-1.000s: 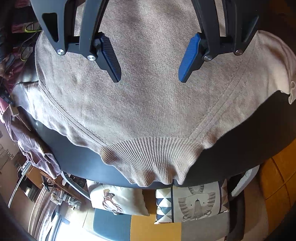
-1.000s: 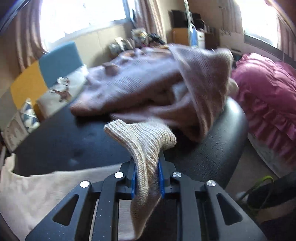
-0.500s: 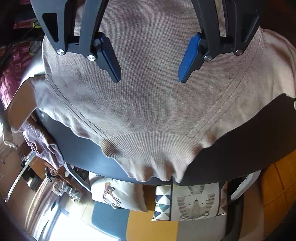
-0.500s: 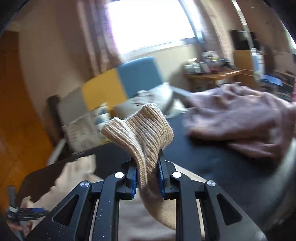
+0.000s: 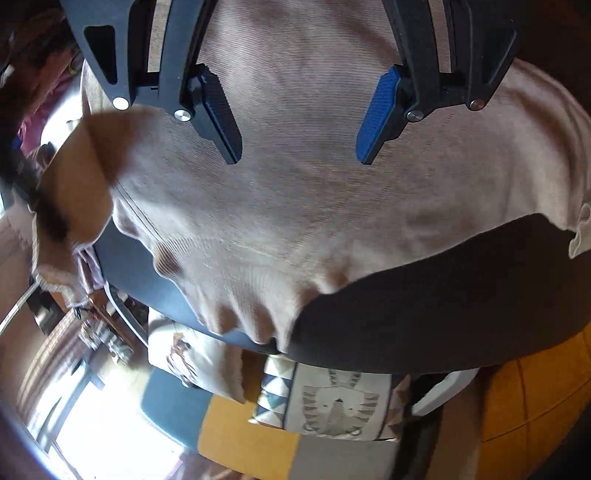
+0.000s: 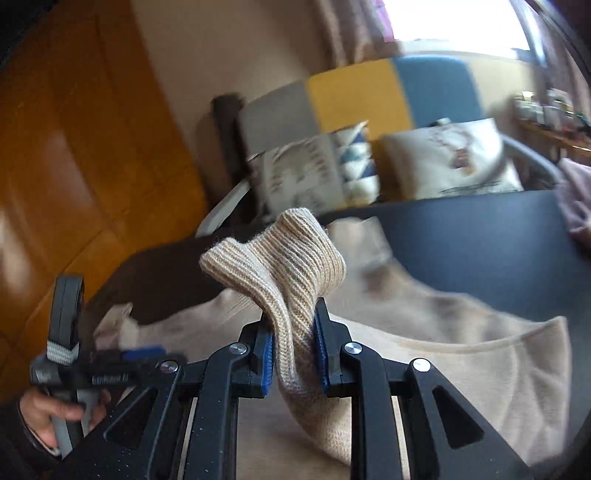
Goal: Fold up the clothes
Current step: 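Lift the sleeve and lay it across the sweater body with the right gripper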
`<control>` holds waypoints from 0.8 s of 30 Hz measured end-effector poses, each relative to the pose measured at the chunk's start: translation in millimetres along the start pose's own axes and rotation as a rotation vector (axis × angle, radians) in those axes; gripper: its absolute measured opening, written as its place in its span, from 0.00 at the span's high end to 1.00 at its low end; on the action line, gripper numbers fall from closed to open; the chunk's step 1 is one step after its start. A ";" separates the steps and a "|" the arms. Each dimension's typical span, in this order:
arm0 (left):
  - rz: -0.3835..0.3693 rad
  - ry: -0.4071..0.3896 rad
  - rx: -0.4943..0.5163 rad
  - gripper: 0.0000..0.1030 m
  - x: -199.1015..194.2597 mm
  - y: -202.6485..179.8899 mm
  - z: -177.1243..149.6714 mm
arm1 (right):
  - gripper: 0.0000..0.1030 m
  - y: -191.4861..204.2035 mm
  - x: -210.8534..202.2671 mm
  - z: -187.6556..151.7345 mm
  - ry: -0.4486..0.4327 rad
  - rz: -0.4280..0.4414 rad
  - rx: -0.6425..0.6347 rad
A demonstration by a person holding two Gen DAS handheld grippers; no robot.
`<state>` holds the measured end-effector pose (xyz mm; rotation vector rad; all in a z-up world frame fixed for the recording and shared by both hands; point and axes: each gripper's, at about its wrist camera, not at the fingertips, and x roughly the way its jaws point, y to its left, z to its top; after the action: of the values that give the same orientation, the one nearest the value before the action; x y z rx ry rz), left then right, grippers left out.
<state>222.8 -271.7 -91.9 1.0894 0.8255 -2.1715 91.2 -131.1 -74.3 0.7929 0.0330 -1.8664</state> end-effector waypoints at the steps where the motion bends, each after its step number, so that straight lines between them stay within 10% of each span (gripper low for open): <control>1: 0.000 -0.003 -0.011 0.36 -0.1 5.0 0.9 | 0.80 6.2 5.9 -3.6 0.014 0.009 -0.011; 24: 0.035 -0.037 -0.145 0.36 0.5 58.0 -0.3 | 0.78 80.6 71.9 -42.2 0.169 0.107 -0.156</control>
<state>264.0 -309.2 -108.1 0.9809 0.9253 -2.0621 163.8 -209.6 -119.0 0.8256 0.2352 -1.6703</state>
